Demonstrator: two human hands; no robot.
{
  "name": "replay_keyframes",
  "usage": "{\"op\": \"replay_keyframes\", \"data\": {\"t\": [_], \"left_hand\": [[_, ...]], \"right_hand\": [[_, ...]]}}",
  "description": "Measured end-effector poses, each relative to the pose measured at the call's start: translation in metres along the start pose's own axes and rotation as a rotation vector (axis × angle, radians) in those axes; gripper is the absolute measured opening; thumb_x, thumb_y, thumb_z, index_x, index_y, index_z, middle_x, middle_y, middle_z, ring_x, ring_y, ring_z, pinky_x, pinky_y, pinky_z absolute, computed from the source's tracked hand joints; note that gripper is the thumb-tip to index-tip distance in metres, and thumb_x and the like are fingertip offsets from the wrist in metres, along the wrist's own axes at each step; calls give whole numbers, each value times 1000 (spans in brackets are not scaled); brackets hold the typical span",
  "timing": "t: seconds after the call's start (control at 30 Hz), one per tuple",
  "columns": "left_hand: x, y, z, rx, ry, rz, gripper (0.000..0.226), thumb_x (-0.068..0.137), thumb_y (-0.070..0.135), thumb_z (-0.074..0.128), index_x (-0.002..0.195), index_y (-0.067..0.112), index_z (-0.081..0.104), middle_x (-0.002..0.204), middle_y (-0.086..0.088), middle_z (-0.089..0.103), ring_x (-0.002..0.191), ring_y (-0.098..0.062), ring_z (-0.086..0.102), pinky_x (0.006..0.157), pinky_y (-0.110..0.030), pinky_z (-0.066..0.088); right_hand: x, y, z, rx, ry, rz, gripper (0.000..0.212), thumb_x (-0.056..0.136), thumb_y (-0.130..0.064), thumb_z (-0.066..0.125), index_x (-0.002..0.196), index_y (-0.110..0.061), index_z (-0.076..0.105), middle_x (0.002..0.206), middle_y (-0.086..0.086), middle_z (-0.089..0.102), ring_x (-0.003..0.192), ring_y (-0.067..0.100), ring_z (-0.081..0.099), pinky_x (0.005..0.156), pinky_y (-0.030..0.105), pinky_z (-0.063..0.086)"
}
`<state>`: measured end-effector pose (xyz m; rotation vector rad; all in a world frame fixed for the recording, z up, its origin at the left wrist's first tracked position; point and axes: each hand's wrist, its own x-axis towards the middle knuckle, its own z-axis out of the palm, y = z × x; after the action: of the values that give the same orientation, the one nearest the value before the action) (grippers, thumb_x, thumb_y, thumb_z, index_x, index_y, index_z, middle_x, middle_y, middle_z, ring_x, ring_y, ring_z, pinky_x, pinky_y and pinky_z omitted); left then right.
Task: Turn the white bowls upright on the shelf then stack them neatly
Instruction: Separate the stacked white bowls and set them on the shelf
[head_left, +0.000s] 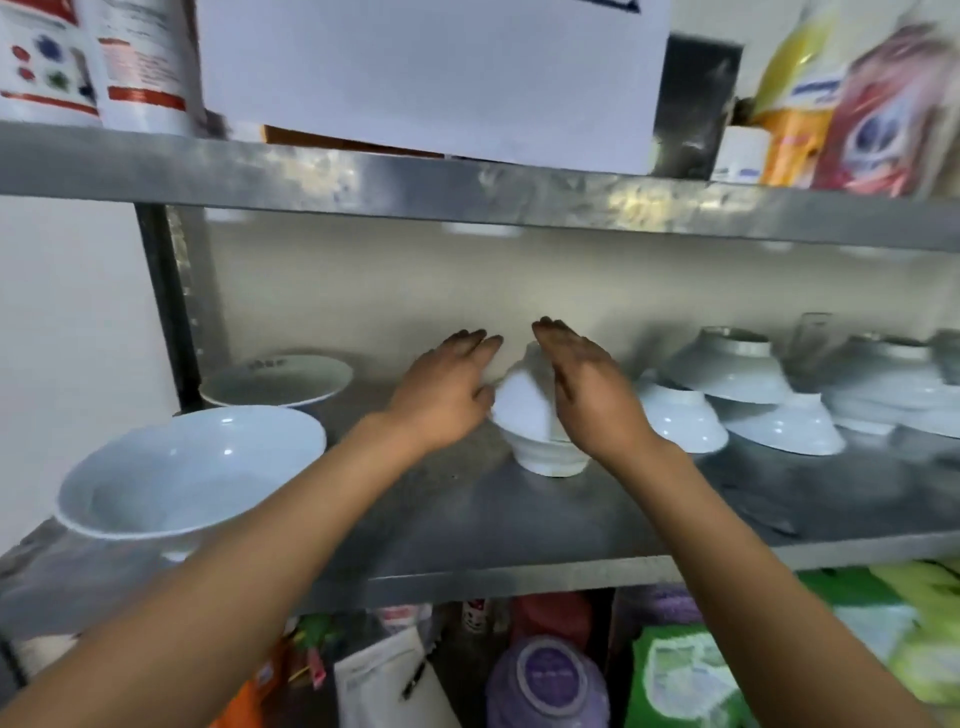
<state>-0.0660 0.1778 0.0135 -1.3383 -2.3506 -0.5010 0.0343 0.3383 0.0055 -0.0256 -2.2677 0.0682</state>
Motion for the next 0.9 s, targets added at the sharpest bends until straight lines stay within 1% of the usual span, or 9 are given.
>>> {"op": "replay_keyframes", "data": {"t": [0.1, 0.23, 0.33, 0.4, 0.57, 0.7, 0.77, 0.83, 0.9], "left_hand": [[14, 23, 13, -65, 30, 39, 62, 94, 23, 49, 150, 18, 24, 157, -7, 25, 144, -22, 21, 115, -35, 24], [28, 44, 30, -116, 70, 55, 55, 94, 23, 48, 147, 17, 32, 154, -7, 33, 141, -23, 28, 113, -35, 29], [40, 58, 39, -75, 173, 166, 45, 89, 20, 45, 134, 17, 52, 138, -7, 54, 126, -28, 49, 100, -37, 44], [47, 66, 45, -39, 223, 221, 43, 87, 20, 44, 128, 20, 58, 127, -3, 62, 115, -26, 56, 91, -35, 49], [59, 75, 62, -39, 185, 100, 41, 94, 23, 46, 135, 27, 51, 134, 2, 58, 125, -22, 49, 96, -36, 46], [65, 79, 68, -90, 161, -14, 40, 95, 33, 43, 134, 35, 50, 132, 6, 58, 125, -19, 46, 96, -38, 46], [68, 82, 70, -85, 152, -57, 37, 94, 35, 46, 131, 31, 54, 126, 4, 61, 122, -21, 47, 93, -38, 47], [71, 86, 73, -90, 172, -100, 34, 93, 35, 49, 124, 24, 60, 119, 0, 64, 118, -24, 50, 91, -40, 48], [74, 91, 76, -88, 196, -141, 32, 93, 33, 51, 120, 19, 61, 119, -3, 64, 117, -26, 51, 91, -39, 47]], "right_hand": [[-18, 26, -14, -34, -8, 59, 55, 83, 10, 39, 137, -1, 46, 141, 18, 48, 133, 32, 44, 111, 40, 35], [-38, 54, -16, -26, -8, 150, 54, 87, 7, 40, 140, -3, 43, 145, 15, 44, 137, 28, 40, 111, 31, 27], [-48, 68, -12, 19, 1, 196, 51, 90, 4, 41, 140, -4, 43, 145, 14, 44, 137, 27, 39, 113, 29, 25], [-51, 75, -10, 50, 1, 219, 49, 92, 0, 42, 141, -5, 42, 146, 13, 44, 137, 26, 39, 115, 30, 26], [-52, 96, -6, 99, -2, 222, 50, 93, -3, 41, 142, -8, 40, 149, 10, 41, 139, 24, 36, 115, 30, 25], [-46, 113, 5, 157, 18, 242, 51, 92, -2, 42, 142, -10, 41, 149, 9, 40, 140, 22, 35, 114, 26, 24], [-39, 120, 13, 191, 55, 240, 51, 90, 3, 41, 140, -6, 43, 147, 11, 42, 138, 24, 38, 113, 25, 24], [-32, 125, 19, 224, 108, 252, 52, 89, 5, 39, 140, -4, 44, 146, 13, 44, 137, 26, 40, 114, 29, 28], [-32, 130, 27, 268, 145, 272, 52, 89, 5, 39, 140, -4, 43, 146, 12, 44, 137, 25, 40, 114, 29, 28]]}}
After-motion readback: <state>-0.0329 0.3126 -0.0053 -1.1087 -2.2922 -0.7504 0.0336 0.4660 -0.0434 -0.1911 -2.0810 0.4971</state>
